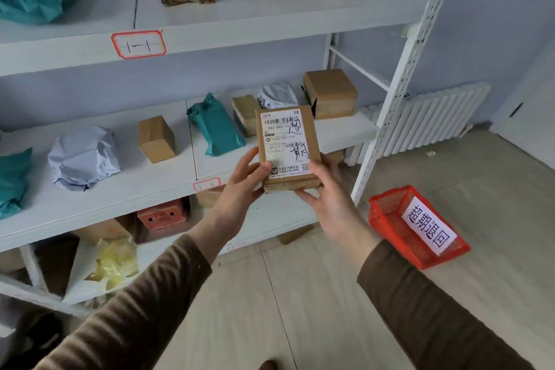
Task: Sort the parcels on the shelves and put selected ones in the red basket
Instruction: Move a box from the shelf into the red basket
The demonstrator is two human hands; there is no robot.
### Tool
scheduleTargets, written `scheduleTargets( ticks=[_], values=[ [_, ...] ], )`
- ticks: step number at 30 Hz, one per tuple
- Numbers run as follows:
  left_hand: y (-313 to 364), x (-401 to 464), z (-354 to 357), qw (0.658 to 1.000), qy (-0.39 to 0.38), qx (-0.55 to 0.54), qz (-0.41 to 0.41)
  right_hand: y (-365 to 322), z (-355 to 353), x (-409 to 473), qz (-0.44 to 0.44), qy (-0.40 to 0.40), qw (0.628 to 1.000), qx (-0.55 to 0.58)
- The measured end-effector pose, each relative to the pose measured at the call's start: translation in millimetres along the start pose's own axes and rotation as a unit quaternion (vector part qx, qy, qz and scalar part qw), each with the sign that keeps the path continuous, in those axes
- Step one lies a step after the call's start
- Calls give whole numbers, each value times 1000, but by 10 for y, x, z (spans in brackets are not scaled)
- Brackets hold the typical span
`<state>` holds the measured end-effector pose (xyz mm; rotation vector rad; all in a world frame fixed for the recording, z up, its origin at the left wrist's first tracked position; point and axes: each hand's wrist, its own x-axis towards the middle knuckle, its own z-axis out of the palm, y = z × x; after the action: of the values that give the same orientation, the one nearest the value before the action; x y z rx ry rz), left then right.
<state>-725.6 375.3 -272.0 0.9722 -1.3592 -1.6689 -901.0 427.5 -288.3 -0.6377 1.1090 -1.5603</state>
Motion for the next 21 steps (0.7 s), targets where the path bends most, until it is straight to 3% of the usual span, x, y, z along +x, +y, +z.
scheduleTargets(
  ticks=[12,21],
  values=[
    [-717,929,1024,985,-134,-17,-105,-4,-1170,117,-3,175,985,-3],
    [-1272,1459,2525,975,-142,-8,-169,-269,-2662,285,11,289,956,46]
  ],
)
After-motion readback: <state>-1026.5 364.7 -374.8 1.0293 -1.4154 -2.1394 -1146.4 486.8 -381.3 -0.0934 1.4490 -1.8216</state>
